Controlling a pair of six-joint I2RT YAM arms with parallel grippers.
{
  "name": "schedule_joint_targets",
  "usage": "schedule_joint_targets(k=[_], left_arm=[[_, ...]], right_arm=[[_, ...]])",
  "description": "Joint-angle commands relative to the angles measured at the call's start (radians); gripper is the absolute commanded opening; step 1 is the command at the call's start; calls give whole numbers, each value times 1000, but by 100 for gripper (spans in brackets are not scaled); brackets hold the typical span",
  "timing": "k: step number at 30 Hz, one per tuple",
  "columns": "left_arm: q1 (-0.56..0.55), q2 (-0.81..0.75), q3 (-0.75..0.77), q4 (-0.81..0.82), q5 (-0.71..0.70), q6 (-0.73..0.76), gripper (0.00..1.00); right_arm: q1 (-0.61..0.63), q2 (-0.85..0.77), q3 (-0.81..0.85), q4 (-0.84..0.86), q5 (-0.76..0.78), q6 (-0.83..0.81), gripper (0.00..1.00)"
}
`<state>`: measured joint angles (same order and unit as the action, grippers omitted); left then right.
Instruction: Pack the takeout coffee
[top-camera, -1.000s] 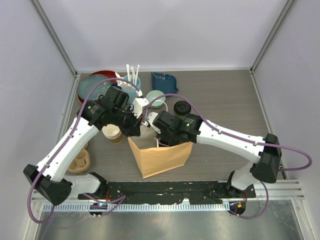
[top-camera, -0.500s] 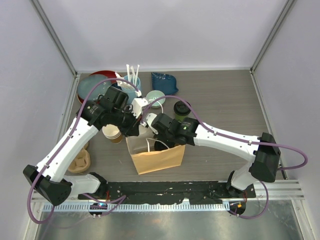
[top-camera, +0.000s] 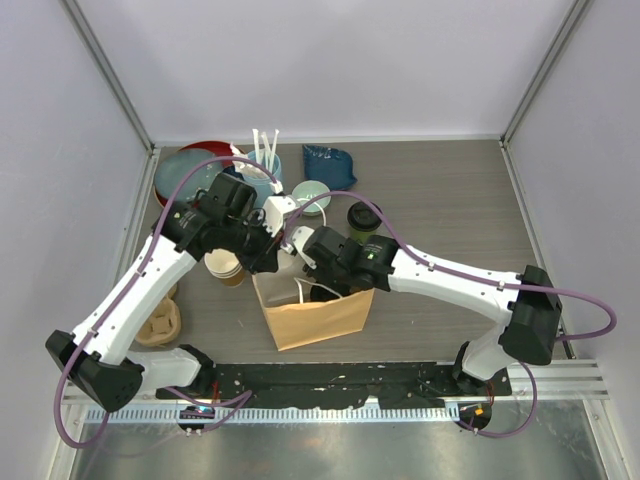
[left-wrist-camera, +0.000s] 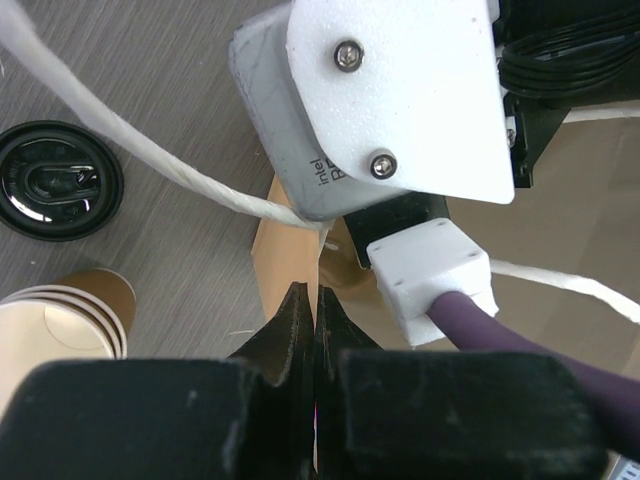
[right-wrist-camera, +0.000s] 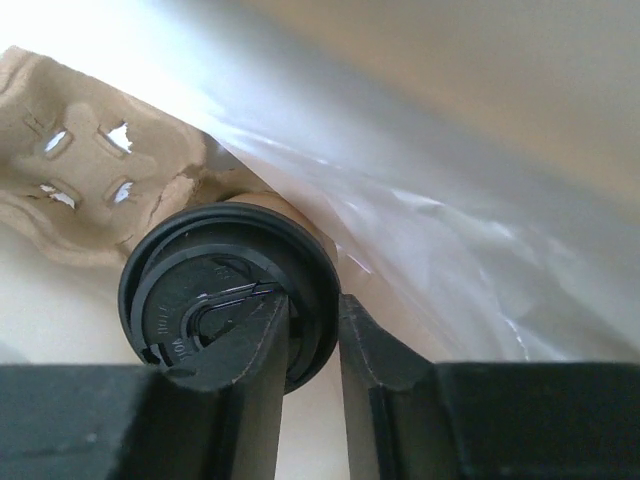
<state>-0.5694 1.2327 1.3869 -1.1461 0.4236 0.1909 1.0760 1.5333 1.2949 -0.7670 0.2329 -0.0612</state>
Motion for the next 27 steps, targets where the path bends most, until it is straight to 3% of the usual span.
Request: schedule_joint_targets(k=[1,14,27], left_arm=[[-14,-59,17,-9,66,38,0],[-14,-50,8,-32,67,58,0],[-21,-39,27,-50,70,64,0]], right_arm=[[-24,-16,3,-83,-1,54,34],[-22,-125,-8,52,17,55,62],[-22,-190,-14,144,-32,47,69]])
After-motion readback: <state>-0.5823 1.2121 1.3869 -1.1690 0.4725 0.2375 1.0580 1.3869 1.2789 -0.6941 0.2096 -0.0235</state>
